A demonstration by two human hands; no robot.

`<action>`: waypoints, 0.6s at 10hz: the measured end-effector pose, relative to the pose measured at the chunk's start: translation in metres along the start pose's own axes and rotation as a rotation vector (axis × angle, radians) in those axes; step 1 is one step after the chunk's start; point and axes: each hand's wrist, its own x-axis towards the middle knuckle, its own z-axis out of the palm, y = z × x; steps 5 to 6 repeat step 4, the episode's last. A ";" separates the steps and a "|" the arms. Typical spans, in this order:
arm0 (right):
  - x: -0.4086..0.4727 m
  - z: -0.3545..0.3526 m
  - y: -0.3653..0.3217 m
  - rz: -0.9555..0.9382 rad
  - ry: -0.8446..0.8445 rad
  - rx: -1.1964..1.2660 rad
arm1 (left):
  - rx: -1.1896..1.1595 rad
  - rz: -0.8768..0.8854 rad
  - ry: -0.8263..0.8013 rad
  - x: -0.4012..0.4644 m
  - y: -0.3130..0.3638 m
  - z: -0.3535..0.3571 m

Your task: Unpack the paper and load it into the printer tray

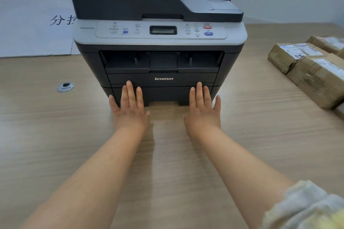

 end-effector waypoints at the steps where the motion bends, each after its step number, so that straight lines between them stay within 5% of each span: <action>1: -0.007 -0.013 0.002 -0.030 -0.006 0.017 | 0.001 0.035 -0.016 -0.008 -0.003 -0.009; 6: -0.041 -0.060 -0.002 -0.104 -0.007 0.072 | -0.076 0.123 -0.033 -0.044 -0.023 -0.047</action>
